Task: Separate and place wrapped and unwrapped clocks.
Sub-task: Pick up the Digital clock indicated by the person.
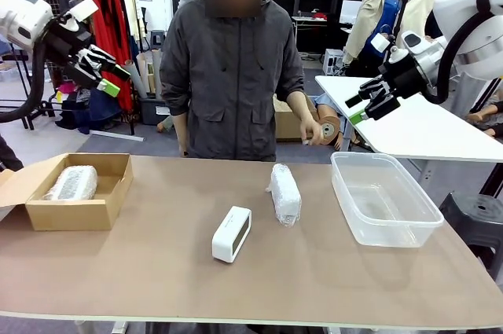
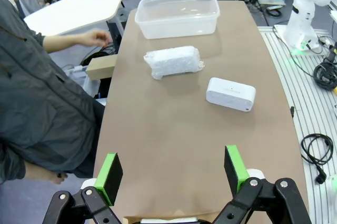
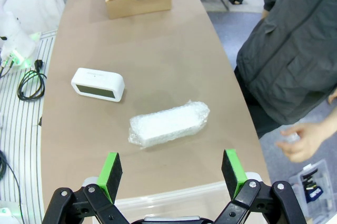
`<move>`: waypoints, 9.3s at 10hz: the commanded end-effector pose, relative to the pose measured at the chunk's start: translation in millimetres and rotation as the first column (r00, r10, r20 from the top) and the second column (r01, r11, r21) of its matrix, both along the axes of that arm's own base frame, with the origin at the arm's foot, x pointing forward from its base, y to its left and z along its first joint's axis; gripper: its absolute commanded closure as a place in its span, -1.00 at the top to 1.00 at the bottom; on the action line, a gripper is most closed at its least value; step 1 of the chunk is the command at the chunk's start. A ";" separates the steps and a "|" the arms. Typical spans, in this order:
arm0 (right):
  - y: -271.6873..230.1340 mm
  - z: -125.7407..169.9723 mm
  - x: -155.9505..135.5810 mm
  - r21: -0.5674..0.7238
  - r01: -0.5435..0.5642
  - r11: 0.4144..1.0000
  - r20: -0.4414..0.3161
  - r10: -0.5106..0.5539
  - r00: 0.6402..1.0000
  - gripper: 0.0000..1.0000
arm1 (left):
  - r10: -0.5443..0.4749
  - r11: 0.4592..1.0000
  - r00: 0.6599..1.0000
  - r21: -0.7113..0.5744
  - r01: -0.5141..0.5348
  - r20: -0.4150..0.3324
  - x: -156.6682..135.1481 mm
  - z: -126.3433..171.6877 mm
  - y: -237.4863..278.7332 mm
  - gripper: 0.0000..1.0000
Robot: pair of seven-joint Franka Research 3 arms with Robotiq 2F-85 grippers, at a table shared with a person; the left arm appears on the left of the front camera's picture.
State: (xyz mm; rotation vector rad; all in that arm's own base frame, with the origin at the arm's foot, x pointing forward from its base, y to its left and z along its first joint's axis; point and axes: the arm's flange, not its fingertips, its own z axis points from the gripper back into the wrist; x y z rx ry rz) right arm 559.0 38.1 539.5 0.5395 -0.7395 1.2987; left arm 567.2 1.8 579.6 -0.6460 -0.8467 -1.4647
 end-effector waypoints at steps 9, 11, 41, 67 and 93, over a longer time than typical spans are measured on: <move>-0.1 1.2 0.5 -0.001 0.001 1.000 0.006 -0.001 1.000 1.00 | -0.003 1.000 1.000 -0.002 0.003 -0.001 -1.3 0.8 -0.2 1.00; -0.1 1.2 0.5 -0.001 0.001 1.000 0.006 -0.001 1.000 1.00 | -0.003 1.000 1.000 -0.002 0.003 -0.001 -1.3 0.8 -0.2 1.00; 197.8 57.1 -111.7 -0.653 0.172 0.737 -0.123 -0.328 0.937 1.00 | -0.003 1.000 1.000 -0.002 0.003 -0.001 -1.3 0.8 -0.2 1.00; 302.0 -113.5 -168.5 -0.566 0.729 0.385 -0.022 -0.891 0.453 1.00 | -0.003 1.000 1.000 -0.002 0.003 -0.001 -1.3 0.8 -0.2 1.00; 383.3 -190.0 -101.9 -0.671 0.724 -0.161 -0.183 -0.910 -0.372 1.00 | -0.003 1.000 1.000 -0.002 0.003 -0.001 -1.3 0.8 -0.2 1.00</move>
